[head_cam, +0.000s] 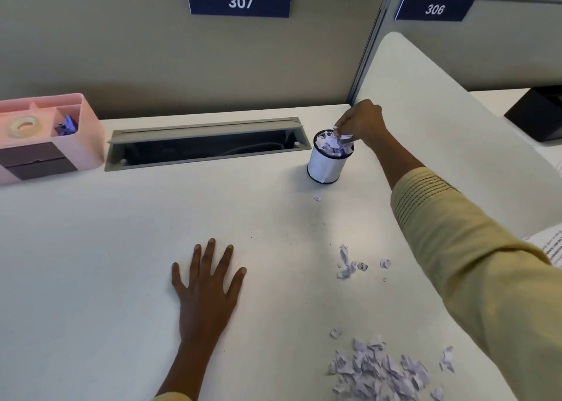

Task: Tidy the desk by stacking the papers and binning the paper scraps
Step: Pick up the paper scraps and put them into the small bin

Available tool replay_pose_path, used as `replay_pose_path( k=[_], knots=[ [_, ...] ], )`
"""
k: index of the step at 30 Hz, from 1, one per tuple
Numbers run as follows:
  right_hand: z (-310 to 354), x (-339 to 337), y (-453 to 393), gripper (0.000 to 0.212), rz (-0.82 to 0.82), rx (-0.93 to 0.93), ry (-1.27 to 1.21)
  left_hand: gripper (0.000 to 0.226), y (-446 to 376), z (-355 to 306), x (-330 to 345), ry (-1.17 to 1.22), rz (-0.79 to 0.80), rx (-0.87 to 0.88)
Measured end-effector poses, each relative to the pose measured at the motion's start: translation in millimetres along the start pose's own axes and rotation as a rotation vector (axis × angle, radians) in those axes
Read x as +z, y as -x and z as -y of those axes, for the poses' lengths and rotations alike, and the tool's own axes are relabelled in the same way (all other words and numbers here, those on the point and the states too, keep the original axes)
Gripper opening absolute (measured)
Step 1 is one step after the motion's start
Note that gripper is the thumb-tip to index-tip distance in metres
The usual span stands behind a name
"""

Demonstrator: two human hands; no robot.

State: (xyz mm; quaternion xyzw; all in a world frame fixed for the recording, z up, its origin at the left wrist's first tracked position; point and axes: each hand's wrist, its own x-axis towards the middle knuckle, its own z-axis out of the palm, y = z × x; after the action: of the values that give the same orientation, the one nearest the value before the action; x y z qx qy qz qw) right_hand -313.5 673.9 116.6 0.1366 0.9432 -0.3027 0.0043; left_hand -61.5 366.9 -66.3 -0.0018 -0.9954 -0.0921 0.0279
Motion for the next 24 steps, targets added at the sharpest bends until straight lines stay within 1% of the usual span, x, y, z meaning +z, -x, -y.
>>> replay_pose_path(
  k=[2,5,10,13,15,17,19,21,22,24],
  knots=[
    [3,3,0,0.020,0.047,0.008,0.006,0.061,0,0,0,0.000,-0.001,-0.002],
    [11,0,7,0.020,0.085,-0.038,-0.016,0.062,0,0,-1,0.003,0.004,-0.005],
    [24,-22,40,0.028,0.075,-0.047,-0.149,0.062,-1,-1,-2,0.024,-0.009,-0.007],
    [8,-32,82,0.022,0.091,-0.073,-0.264,0.062,-1,0,-2,0.025,-0.019,0.008],
    [-16,-27,118,0.022,0.179,-0.074,-0.313,0.062,-1,0,-1,0.036,-0.033,0.010],
    [-48,-11,160,0.028,0.315,-0.053,-0.207,0.062,0,-1,-2,0.049,-0.042,0.011],
    [-82,12,204,0.043,0.458,-0.030,-0.016,0.063,0,-1,-2,0.060,-0.042,0.007],
    [-109,29,245,0.061,0.588,-0.043,0.116,0.063,0,-1,-2,0.065,-0.042,0.004],
    [-119,33,262,0.068,0.617,-0.041,0.149,0.063,0,-1,-2,0.067,-0.041,0.001],
    [-135,33,290,0.081,0.568,-0.021,0.268,0.064,-1,0,-1,0.076,-0.037,0.000]
  ],
)
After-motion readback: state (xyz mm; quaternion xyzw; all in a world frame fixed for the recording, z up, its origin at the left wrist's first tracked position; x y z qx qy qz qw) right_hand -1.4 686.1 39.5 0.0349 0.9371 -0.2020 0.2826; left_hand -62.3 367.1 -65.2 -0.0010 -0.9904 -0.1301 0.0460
